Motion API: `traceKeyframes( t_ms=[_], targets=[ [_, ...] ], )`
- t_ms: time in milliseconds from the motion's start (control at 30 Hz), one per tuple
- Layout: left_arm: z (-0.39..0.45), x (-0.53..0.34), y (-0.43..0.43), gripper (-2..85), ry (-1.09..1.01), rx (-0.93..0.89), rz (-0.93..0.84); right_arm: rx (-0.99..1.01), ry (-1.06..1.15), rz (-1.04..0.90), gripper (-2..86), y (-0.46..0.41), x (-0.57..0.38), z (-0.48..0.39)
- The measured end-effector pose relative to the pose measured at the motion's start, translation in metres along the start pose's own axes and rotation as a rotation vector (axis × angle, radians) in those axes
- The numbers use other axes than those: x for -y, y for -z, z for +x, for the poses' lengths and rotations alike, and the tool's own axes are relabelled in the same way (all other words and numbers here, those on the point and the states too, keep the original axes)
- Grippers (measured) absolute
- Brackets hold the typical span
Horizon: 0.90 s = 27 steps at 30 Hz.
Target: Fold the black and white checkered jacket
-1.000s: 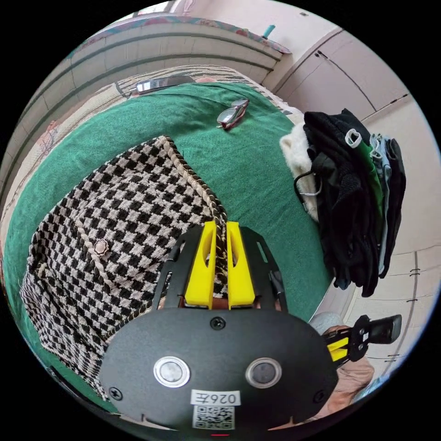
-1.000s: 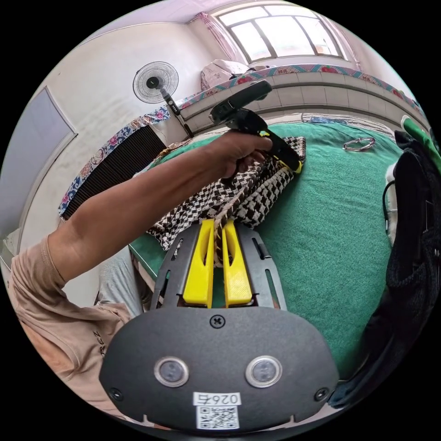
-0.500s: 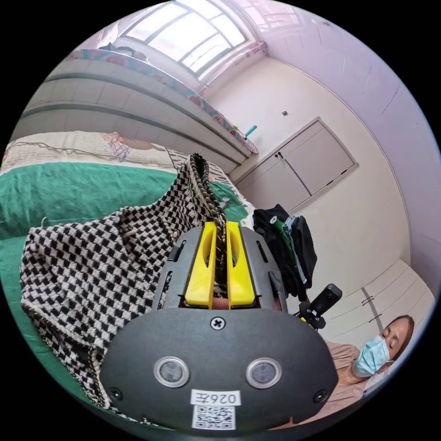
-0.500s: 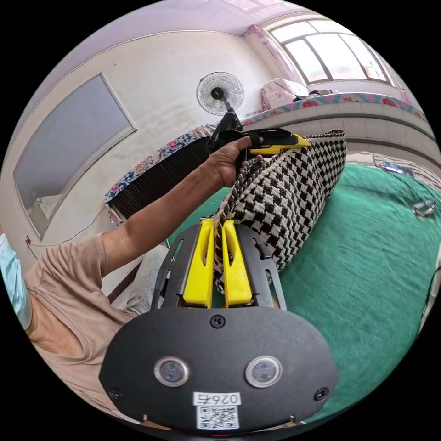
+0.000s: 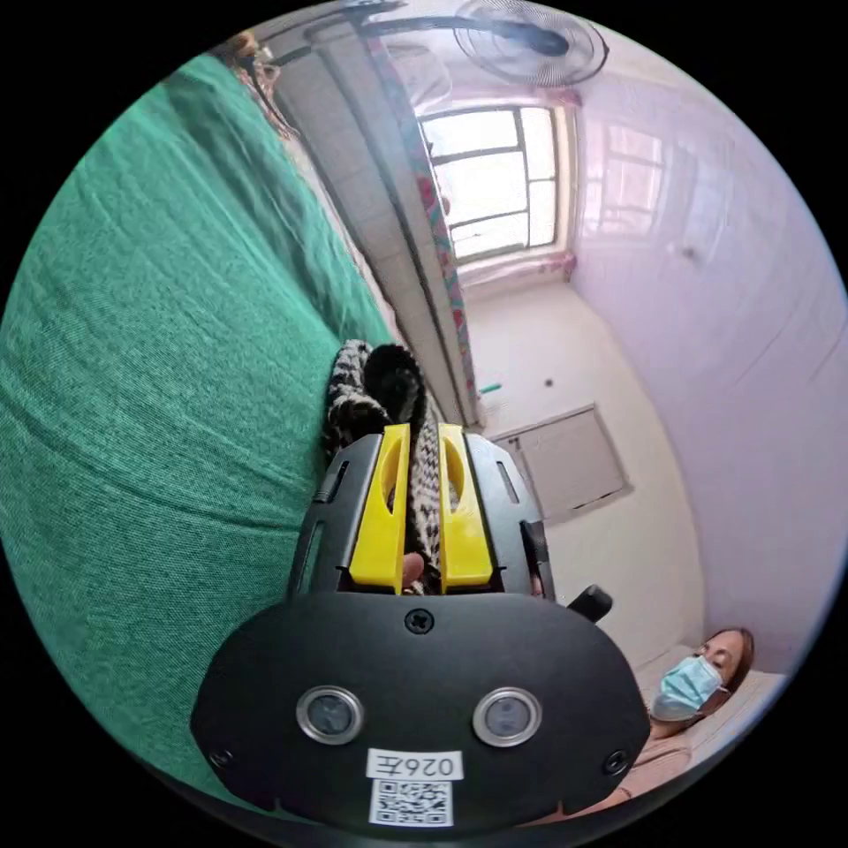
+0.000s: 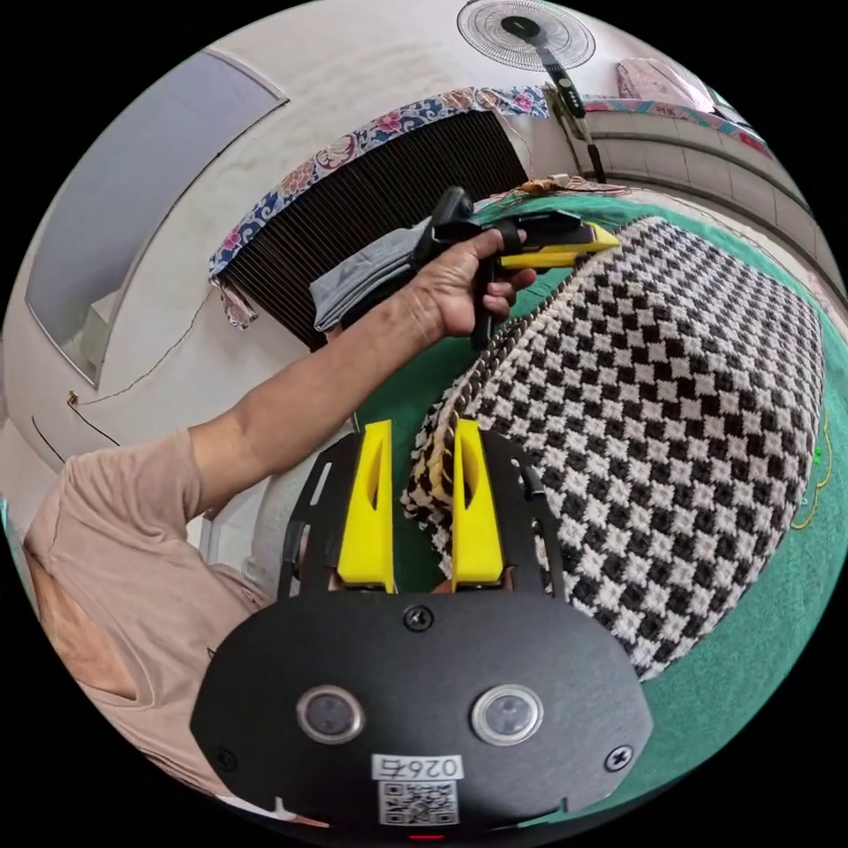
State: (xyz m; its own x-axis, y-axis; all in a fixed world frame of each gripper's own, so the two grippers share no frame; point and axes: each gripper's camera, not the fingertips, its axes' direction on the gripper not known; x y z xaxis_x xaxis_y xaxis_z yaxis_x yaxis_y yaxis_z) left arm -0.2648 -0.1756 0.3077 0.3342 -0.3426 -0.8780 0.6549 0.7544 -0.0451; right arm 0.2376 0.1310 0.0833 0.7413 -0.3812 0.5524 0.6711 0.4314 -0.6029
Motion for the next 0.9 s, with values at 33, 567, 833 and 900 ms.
traceKeyframes(
  t_ms=[33, 567, 833, 900],
  targets=[
    [0.000, 0.000, 0.017, 6.2, -0.008, -0.020, 0.072, -0.011, 0.019, 0.000, 6.7, 0.006, 0.004, -0.002],
    [0.115, -0.089, -0.110, -1.0, -0.657, 0.869, -0.632, -0.247, -0.049, -0.170, -0.8, 0.039, 0.025, 0.032],
    [0.109, -0.091, -0.071, -1.0, -0.582, 0.844, -0.482, -0.388, 0.029, -0.209, -0.9, 0.025, 0.051, 0.019],
    [0.119, -0.100, -0.070, -1.0, -0.665, 0.753, -0.459, -0.378, 0.015, -0.156, -0.9, 0.038, 0.057, 0.022]
  ],
)
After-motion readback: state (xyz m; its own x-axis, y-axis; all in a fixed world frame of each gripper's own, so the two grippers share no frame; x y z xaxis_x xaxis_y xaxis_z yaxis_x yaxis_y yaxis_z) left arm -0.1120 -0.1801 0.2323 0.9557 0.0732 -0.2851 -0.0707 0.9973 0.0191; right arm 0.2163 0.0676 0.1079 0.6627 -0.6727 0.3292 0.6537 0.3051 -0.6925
